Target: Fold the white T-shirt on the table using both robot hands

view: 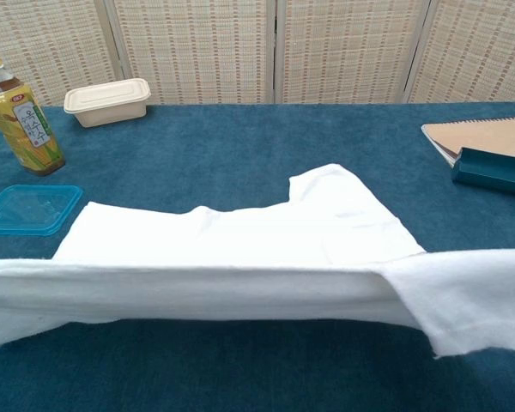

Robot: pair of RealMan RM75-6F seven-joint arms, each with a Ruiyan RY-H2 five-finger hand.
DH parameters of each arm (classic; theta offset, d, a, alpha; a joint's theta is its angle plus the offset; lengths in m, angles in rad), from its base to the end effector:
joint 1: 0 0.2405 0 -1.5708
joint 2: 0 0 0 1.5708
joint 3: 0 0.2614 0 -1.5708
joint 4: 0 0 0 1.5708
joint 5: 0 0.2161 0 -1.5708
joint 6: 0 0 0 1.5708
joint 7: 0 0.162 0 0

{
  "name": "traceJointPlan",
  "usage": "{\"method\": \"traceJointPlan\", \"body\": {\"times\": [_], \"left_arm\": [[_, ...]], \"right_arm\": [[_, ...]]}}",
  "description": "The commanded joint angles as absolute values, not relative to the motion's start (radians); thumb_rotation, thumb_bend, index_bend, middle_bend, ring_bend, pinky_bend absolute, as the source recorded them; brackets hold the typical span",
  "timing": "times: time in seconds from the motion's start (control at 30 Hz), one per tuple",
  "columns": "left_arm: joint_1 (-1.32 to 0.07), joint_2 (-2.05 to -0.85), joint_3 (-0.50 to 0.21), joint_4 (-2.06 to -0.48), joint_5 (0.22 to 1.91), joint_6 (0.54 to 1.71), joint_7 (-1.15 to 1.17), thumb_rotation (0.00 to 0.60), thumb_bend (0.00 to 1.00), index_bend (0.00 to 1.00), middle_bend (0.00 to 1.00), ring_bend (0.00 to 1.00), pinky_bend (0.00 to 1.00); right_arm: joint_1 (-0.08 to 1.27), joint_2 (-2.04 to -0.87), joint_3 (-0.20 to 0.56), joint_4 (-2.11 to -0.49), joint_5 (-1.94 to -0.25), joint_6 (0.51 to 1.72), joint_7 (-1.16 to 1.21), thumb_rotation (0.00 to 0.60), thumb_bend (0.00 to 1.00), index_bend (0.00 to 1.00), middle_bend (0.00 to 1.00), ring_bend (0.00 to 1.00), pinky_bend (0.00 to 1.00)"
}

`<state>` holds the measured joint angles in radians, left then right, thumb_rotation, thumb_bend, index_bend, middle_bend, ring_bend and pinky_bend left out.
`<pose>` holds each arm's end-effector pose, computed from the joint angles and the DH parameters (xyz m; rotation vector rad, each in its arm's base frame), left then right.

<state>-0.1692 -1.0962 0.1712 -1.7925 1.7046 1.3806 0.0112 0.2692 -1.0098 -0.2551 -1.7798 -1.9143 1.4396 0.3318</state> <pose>-0.2609 0.1614 0.0949 -1.7463 -1.1136 -0.9588 -0.2351 -0.1588 0.1119 1.8888 -1.2673 1.2157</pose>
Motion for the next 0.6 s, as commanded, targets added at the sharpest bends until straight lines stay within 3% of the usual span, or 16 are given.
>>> {"method": "traceJointPlan", "body": {"times": [0.03,0.6], "left_arm": [[-0.203,-1.116,0.137,-1.779,1.676,1.334,0.053,0.600,0.59,0.76,0.32,0.25,0.15],[-0.421,-1.239,-0.029,-1.673,1.522,1.065,0.184,0.600,0.59,0.76,0.32,0.25,0.14]], "right_arm": [[0.276,-1.023,-0.234,-1.783,-1.886,1.403,0.307,0.600,0.51,0.88,0.57,0.30,0.29],[0.317,-1.084,-0.125,-1.808,-1.746,1.278,0.156,0.600,0.51,0.88,0.57,0.30,0.29]]}}
